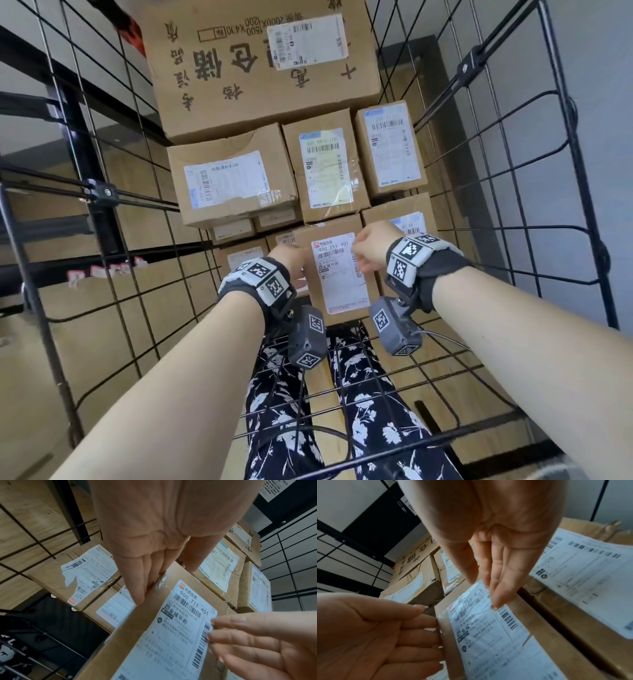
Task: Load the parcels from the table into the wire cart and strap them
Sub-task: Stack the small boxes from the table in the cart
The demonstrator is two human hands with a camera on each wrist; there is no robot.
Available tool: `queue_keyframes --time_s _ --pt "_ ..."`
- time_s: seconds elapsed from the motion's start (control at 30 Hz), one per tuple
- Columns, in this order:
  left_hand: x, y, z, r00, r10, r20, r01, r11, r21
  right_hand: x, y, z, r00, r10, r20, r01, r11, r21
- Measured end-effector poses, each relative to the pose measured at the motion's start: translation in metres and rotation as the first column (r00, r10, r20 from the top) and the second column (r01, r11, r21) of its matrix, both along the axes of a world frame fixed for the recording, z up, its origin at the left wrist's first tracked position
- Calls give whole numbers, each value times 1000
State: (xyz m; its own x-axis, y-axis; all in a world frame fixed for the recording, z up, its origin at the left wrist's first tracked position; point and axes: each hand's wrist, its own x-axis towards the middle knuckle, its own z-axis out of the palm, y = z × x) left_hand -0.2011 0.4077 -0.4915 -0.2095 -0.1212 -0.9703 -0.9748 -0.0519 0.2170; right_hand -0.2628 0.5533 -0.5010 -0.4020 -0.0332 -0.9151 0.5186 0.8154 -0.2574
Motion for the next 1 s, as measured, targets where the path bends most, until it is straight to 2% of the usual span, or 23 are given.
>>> queue_keyframes --time_s 0.13,0.3,0.43,0.67,0.83,1.0 --pt "2 -2 -2 1000 19 -8 -19 1000 -4 0 -11 3 997 66 -32 -64 997 49" --pt "5 -20 20 999 44 29 -43 999 -20 -8 -19 27 993 100 -55 -97 994 48" --pt "5 -38 52 988 -128 -84 119 988 -100 -14 -26 58 987 99 -125 -94 995 45" --pt "-2 -72 125 891 -363 -272 287 915 -283 -7 -71 137 968 20 -251 -31 999 -38" --pt "-2 -106 195 786 -495 -370 354 852 -387 2 -115 201 959 5 -284 -19 999 -48" --pt "11 -153 268 660 -650 -377 391 726 -566 13 -156 264 924 -102 -367 52 988 -144"
